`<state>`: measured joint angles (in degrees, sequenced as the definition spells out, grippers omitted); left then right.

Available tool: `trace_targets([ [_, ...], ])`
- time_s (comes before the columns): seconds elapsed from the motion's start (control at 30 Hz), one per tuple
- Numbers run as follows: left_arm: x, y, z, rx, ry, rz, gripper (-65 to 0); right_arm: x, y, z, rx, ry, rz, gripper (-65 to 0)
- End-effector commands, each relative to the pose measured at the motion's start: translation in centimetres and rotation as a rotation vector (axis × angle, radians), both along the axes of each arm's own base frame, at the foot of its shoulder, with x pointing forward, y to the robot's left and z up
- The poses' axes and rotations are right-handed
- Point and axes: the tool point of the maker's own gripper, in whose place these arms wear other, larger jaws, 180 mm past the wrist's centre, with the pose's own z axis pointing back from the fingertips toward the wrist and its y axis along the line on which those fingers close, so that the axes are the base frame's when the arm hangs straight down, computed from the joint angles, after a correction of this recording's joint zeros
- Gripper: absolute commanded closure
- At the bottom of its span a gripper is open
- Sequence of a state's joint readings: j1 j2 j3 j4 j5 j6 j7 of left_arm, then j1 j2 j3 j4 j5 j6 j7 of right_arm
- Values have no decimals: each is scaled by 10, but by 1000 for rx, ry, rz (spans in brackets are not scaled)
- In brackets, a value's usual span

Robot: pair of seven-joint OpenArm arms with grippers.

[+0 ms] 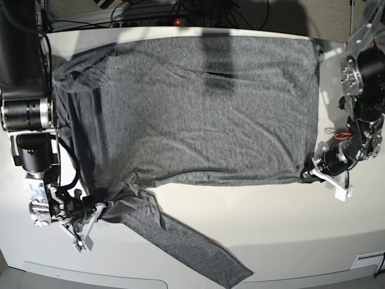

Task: Fold the T-shirt properly
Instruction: 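Grasp the shirt side near the sleeve with the right gripper, then fold the shirt lengthwise, dragging both held edges toward the collar edge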

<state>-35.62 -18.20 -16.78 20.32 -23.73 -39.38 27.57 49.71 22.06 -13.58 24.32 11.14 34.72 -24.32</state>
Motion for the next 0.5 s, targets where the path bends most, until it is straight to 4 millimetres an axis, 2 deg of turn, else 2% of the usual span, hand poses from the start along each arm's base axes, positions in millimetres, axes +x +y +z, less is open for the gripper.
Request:
trace_targets([
  [0.0,22,9,29,-19,-82,27,0,13,5,24,25,-53,35,0],
  [0.23,24,9,33,-47,-85,37,0,10,10,35,80,-40,66,0],
  [0.47,25,9,35,-55,-91,43,0,6,-3,42,133,-36,25,0],
])
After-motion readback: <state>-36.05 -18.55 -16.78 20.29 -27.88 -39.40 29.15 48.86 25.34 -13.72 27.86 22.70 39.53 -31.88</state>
